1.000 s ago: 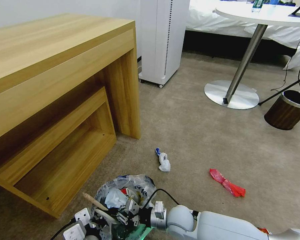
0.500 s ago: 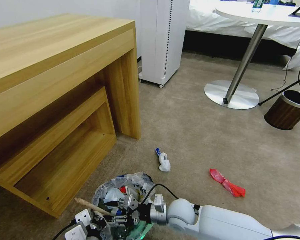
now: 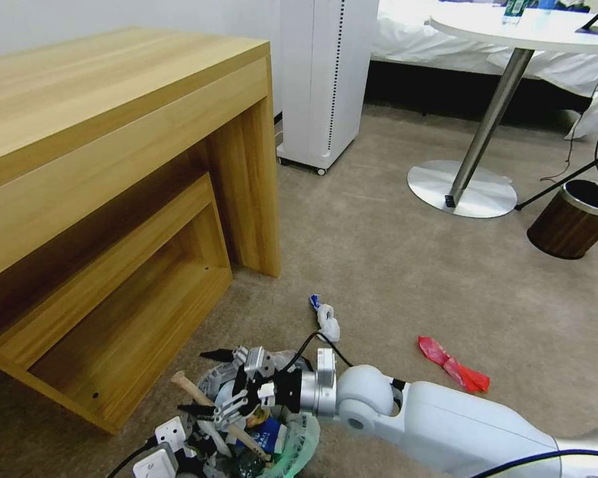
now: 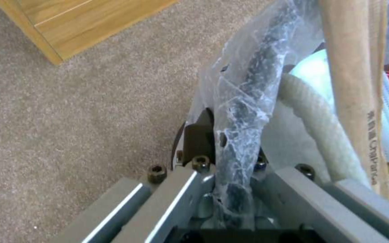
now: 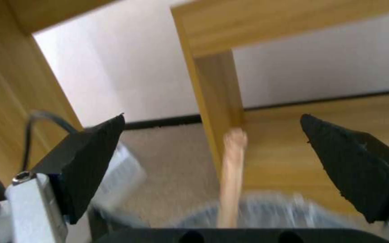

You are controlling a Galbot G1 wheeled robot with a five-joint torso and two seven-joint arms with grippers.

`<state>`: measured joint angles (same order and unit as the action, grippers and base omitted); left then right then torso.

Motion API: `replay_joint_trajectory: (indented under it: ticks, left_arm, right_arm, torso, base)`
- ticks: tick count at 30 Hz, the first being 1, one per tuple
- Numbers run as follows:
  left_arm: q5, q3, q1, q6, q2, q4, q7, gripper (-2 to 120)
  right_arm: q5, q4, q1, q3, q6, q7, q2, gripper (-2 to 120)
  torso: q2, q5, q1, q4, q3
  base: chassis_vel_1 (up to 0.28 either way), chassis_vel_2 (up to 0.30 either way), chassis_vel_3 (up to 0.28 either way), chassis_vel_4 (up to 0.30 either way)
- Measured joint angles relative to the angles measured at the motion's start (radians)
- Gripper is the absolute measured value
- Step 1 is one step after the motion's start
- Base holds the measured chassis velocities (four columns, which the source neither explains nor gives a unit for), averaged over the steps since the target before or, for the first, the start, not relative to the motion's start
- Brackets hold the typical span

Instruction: Pick up the trash bin and place the garbage on the floor into it.

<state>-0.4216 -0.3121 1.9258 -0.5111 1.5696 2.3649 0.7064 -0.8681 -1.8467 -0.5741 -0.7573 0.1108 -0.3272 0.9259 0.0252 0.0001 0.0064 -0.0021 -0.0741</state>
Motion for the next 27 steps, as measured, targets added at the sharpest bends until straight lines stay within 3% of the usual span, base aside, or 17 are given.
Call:
replay_joint_trajectory:
  ticks: [8, 16, 24, 26, 27]
  left_arm:
    - [0.010, -0.004, 0.005, 0.007, 0.001, 0.001, 0.000, 0]
    - [0.013, -0.007, 0.009, 0.008, -0.004, 0.004, -0.006, 0]
    - [0.012, -0.007, 0.009, 0.008, -0.019, 0.005, -0.009, 0]
    - [0.012, -0.006, 0.010, 0.008, -0.024, 0.006, -0.020, 0]
    - [0.011, -0.004, 0.009, 0.009, -0.029, 0.009, -0.030, 0]
  right_arm:
    - [0.031, 0.009, -0.023, 0.016, 0.016, 0.021, -0.006, 100]
    - [-0.016, -0.051, -0.001, 0.137, 0.004, 0.031, -0.048, 100]
    - [-0.010, -0.116, -0.067, 0.343, -0.004, 0.049, -0.146, 100]
    - [0.037, -0.129, -0.103, 0.432, -0.034, 0.103, -0.170, 100]
    - [0.084, -0.142, -0.128, 0.496, -0.085, 0.191, -0.183, 100]
  torso:
    - [0.000, 0.0000, 0.000, -0.0001, 0.000]
    - [0.000, -0.0001, 0.000, 0.0000, 0.000]
    - [0.000, 0.0000, 0.000, 0.0000, 0.000]
    - [0.000, 0.0002, 0.000, -0.0001, 0.000]
    - [0.000, 0.0002, 0.000, -0.0001, 0.000]
  base:
    - [0.000, 0.000, 0.000, 0.000]
    - [0.000, 0.000, 0.000, 0.000]
    - [0.000, 0.000, 0.000, 0.000]
    - [0.000, 0.000, 0.000, 0.000]
    - [0.000, 0.000, 0.000, 0.000]
